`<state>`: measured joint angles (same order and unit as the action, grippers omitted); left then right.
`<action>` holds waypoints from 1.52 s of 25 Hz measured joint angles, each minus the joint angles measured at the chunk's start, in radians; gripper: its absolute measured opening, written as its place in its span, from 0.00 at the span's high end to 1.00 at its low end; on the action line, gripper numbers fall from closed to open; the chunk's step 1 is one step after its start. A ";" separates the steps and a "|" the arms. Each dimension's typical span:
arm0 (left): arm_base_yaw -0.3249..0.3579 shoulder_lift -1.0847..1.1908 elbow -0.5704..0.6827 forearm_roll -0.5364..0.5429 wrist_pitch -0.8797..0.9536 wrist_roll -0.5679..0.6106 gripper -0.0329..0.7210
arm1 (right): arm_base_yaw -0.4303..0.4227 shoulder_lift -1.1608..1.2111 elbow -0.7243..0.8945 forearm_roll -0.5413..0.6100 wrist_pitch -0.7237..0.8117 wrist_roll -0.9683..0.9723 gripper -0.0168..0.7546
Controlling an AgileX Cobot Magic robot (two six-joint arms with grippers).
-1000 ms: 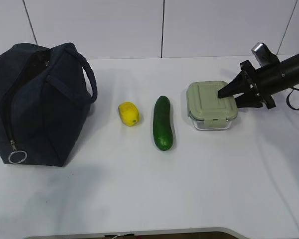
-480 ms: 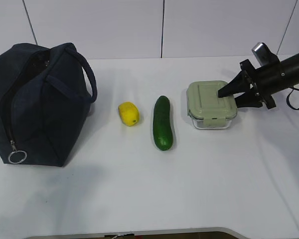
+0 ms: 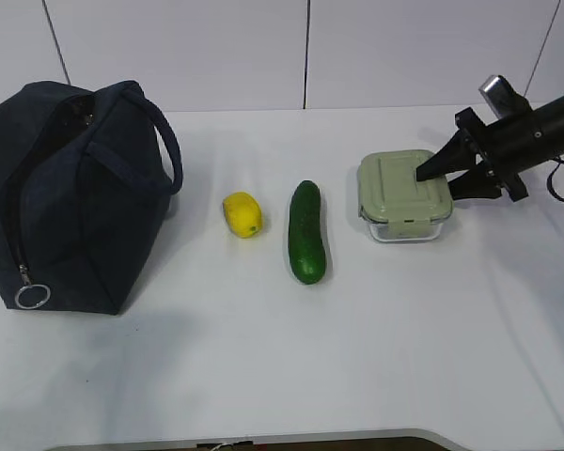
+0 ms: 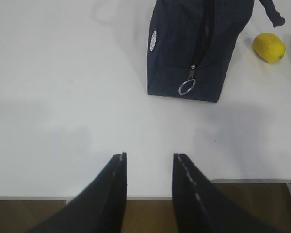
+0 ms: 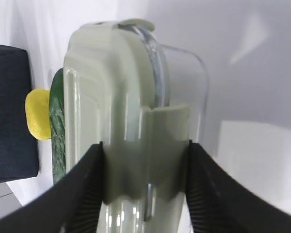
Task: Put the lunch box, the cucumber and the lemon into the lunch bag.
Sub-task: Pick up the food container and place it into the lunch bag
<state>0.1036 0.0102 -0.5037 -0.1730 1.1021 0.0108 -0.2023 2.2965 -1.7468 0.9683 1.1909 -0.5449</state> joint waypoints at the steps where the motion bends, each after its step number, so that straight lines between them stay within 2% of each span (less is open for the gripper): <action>1: 0.000 0.000 0.000 0.000 0.000 0.000 0.66 | 0.000 -0.003 0.000 0.000 -0.002 0.000 0.51; 4: 0.000 0.000 0.000 0.000 0.000 0.000 0.66 | 0.000 -0.019 0.000 -0.002 -0.004 0.002 0.51; 5: 0.000 0.000 0.000 0.000 0.000 0.000 0.66 | 0.001 -0.027 0.000 0.000 -0.006 0.007 0.46; 7: 0.000 0.000 0.000 0.000 0.000 0.000 0.66 | 0.003 -0.036 0.000 0.004 -0.006 0.020 0.51; 19: 0.000 0.000 0.000 0.000 -0.002 0.000 0.66 | 0.078 -0.061 0.000 0.011 -0.008 0.034 0.51; 27: 0.000 0.010 -0.045 0.000 -0.006 0.000 0.66 | 0.108 -0.140 0.002 0.025 -0.002 0.034 0.51; 34: 0.000 0.139 -0.056 -0.057 -0.077 0.000 0.65 | 0.112 -0.201 0.002 0.061 0.002 0.045 0.51; 38: 0.000 0.249 -0.062 -0.091 -0.127 0.000 0.62 | 0.137 -0.230 0.002 0.091 0.002 0.047 0.51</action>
<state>0.1036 0.2590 -0.5659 -0.2642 0.9749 0.0108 -0.0649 2.0662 -1.7449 1.0591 1.1931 -0.4981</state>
